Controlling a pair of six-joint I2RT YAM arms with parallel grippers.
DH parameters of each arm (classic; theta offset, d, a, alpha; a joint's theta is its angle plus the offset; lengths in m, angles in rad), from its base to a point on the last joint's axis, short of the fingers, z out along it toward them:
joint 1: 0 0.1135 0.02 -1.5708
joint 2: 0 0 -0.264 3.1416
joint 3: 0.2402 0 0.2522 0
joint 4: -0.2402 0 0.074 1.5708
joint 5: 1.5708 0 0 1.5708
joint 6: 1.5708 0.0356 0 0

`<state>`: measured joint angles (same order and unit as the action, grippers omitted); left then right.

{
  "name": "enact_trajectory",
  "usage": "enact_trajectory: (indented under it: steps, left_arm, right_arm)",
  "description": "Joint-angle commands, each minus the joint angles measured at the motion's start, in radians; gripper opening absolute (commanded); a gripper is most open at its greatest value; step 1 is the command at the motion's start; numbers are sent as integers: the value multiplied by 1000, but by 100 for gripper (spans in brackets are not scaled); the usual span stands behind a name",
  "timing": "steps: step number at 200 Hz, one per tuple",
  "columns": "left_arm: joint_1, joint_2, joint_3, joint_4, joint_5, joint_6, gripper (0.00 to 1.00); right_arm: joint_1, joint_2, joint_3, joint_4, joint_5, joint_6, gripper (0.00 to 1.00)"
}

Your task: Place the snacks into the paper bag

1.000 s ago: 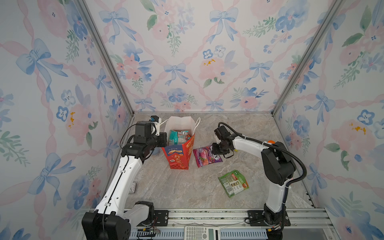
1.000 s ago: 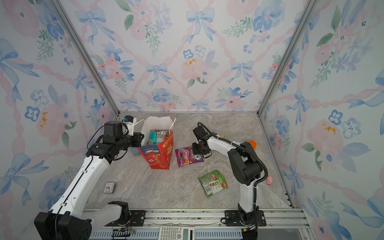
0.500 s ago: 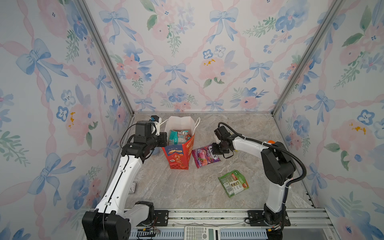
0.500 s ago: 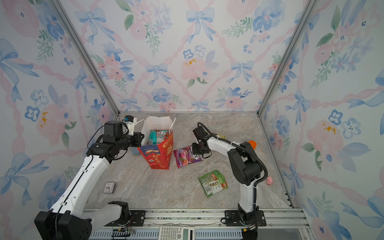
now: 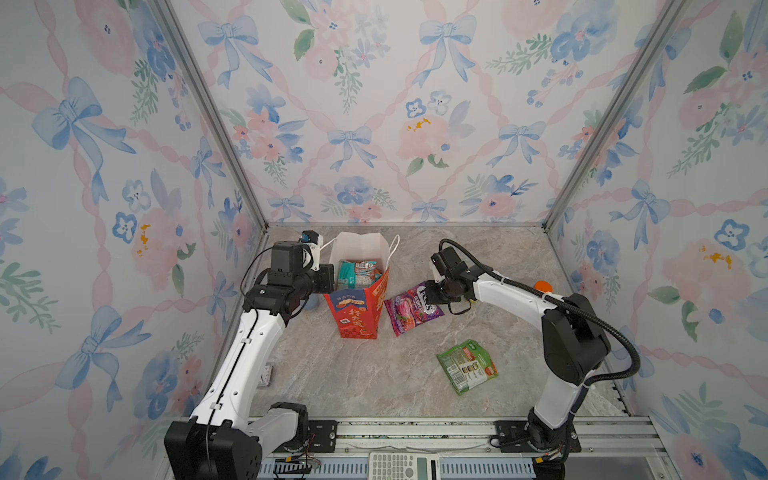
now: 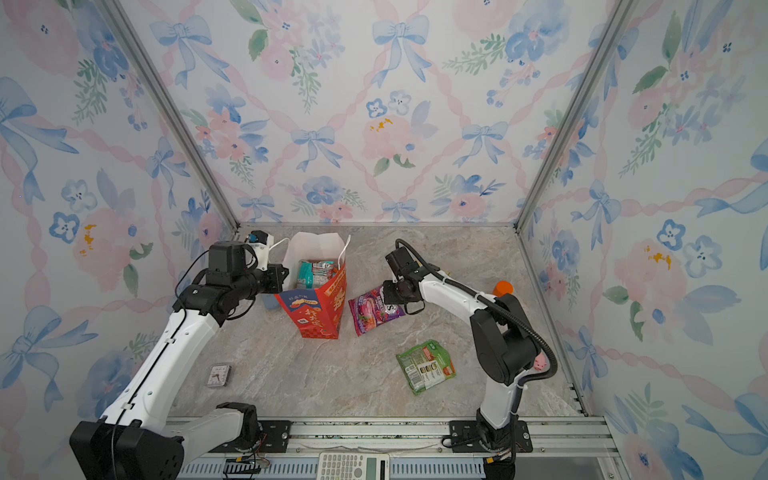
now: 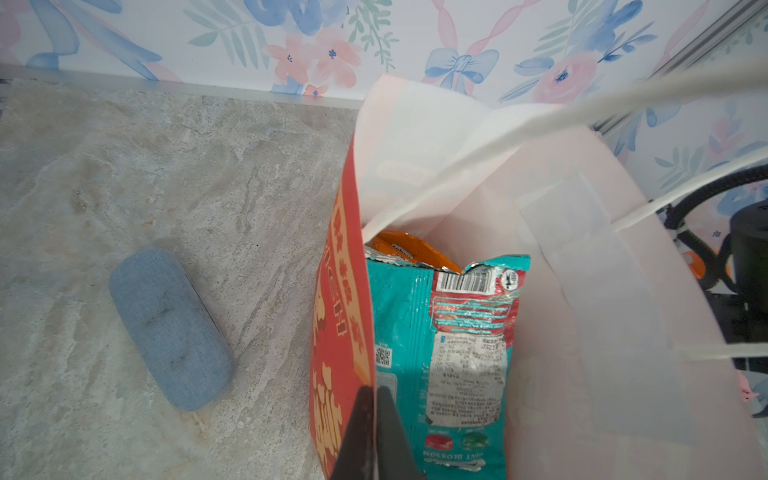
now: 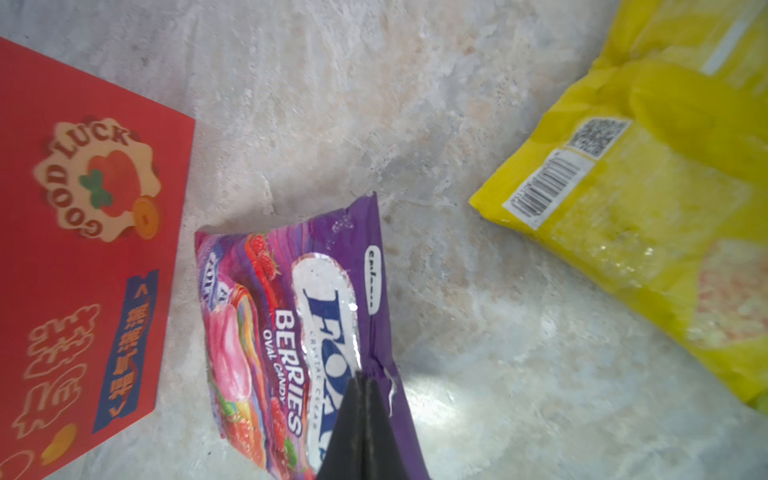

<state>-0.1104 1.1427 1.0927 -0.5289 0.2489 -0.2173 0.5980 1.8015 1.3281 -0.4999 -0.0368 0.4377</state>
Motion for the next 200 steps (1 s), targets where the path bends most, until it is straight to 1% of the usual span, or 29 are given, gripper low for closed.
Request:
enact_trajectory:
  steps: [1,65,93,131,145,159,163,168,174,184,195,200]
  left_arm:
    - [2,9,33,24,23,2,0]
    - [0,10,31,25,23,2,0]
    - [-2,12,35,25,24,1,0]
    - [-2,19,33,26,26,-1,0]
    - [-3,22,35,26,27,-1,0]
    - [-2,22,35,26,28,-1,0]
    - [-4,21,35,26,27,-1,0]
    - [-4,20,34,27,27,-1,0]
    - [-5,20,35,26,27,-1,0]
    - [-3,19,33,25,24,-1,0]
    - [-4,16,33,27,23,-1,0]
    - [-5,16,33,26,23,-1,0]
  right_arm:
    - [30,-58,40,-37,29,-20,0]
    - [82,-131,123,-96,77,-48,0]
    - [95,-141,170,-132,95,-68,0]
    - [93,-141,223,-202,130,-83,0]
    - [78,-141,203,-208,127,-64,0]
    - [52,-141,147,-189,92,-22,11]
    - [40,-168,126,-178,74,-6,13]
    - [29,-176,94,-164,58,18,16]
    - [16,-188,51,-140,32,50,23]
    - [0,-217,-26,-85,-9,115,29]
    - [5,-257,-120,-27,-10,178,36]
    - [9,-278,-163,7,-2,229,40]
